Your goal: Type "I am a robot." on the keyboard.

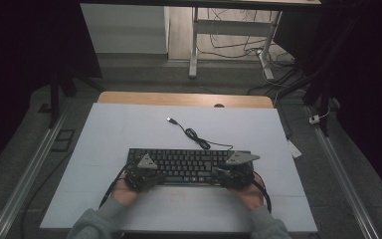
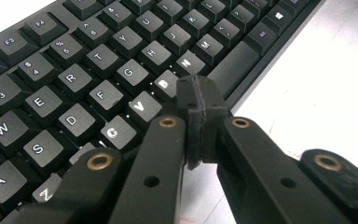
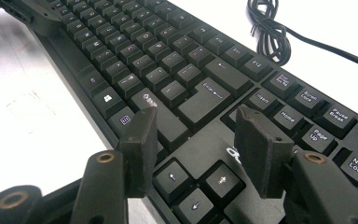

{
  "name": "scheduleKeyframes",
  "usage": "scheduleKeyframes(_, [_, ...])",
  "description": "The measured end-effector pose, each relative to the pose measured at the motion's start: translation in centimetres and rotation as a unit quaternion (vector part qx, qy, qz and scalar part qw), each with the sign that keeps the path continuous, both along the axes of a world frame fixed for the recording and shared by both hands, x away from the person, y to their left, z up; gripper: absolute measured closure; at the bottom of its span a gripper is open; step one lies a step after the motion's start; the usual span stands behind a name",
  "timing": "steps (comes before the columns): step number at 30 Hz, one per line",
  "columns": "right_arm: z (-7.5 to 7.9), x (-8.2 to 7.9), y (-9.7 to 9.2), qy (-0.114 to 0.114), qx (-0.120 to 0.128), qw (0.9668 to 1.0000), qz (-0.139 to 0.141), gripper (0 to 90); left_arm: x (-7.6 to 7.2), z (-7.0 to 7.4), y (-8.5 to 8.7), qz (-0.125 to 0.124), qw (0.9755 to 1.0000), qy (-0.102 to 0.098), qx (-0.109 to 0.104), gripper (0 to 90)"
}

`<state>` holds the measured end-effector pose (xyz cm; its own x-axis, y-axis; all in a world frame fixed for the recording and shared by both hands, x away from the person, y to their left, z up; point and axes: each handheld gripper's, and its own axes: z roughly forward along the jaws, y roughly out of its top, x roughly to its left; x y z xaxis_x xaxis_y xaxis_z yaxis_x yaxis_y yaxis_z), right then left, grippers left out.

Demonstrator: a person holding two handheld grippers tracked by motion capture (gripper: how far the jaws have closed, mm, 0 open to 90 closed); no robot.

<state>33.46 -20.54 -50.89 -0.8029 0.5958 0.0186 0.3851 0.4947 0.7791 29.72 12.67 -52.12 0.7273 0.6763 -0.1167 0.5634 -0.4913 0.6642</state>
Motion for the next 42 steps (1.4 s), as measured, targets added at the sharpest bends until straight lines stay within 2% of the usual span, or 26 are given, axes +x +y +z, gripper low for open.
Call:
scheduleKeyframes(6, [0.0, 0.0, 0.0, -0.001, -0.001, 1.0000, 0.001, 49.3, -0.1, 0.0, -0.1, 0.002, 1.0000, -0.006, 0.004, 89.2])
scheduleKeyframes(9, [0.0, 0.0, 0.0, -0.001, -0.001, 1.0000, 0.000, 49.3, -0.3, 0.7, 0.3, 0.004, 0.9997, -0.020, -0.013, 89.2])
scheduleKeyframes(11, [0.0, 0.0, 0.0, 0.000, -0.001, 1.0000, -0.001, 49.3, -0.3, 1.2, 0.9, 0.015, 0.9991, -0.028, -0.029, 89.2])
scheduleKeyframes(16, [0.0, 0.0, 0.0, -0.002, -0.005, 1.0000, 0.001, 49.3, 0.0, 1.9, 2.6, 0.049, 0.9966, -0.032, -0.058, 89.0])
scheduleKeyframes(18, [0.0, 0.0, 0.0, -0.002, -0.005, 1.0000, 0.001, 49.3, 0.1, 2.0, 3.1, 0.055, 0.9960, -0.029, -0.064, 85.4])
scheduleKeyframes(23, [0.0, 0.0, 0.0, -0.001, -0.003, 1.0000, 0.000, 49.2, 0.5, 1.8, 3.9, 0.080, 0.9947, -0.028, -0.058, 63.1])
scheduleKeyframes(26, [0.0, 0.0, 0.0, -0.002, -0.004, 1.0000, 0.001, 49.1, 0.6, 1.8, 4.2, 0.089, 0.9939, -0.029, -0.057, 56.5])
scheduleKeyframes(30, [-0.1, 0.0, 0.0, -0.001, -0.004, 1.0000, 0.000, 49.0, 0.6, 1.8, 4.4, 0.093, 0.9936, -0.030, -0.057, 53.2])
scheduleKeyframes(42, [-0.1, 0.0, 0.1, -0.002, -0.006, 1.0000, -0.001, 48.9, 0.6, 1.8, 4.3, 0.091, 0.9939, -0.030, -0.055, 51.0])
